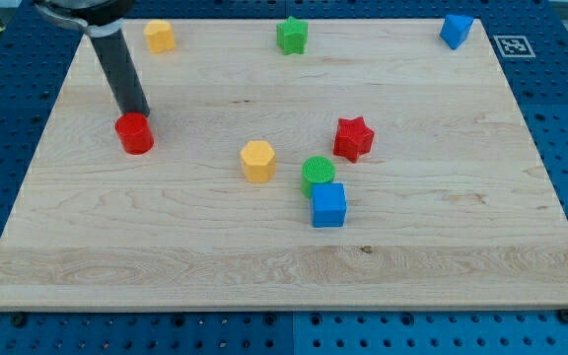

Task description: Keep arm to the top left of the hexagon

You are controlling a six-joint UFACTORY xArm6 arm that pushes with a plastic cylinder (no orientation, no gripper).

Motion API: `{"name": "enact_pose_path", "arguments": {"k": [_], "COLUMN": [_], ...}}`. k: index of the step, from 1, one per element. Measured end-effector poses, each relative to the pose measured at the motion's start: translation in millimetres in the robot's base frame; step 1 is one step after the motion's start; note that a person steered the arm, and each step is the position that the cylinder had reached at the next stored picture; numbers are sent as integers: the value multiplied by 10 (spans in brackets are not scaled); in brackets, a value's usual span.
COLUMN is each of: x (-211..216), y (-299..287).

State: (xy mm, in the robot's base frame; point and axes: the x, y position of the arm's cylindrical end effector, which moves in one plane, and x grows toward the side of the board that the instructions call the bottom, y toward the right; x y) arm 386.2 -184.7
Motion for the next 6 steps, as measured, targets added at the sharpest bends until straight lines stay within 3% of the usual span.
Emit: {"name": "enact_pose_path", "arguments": {"k": [3,6], "x": [0,54], "y": [891,1394]}}
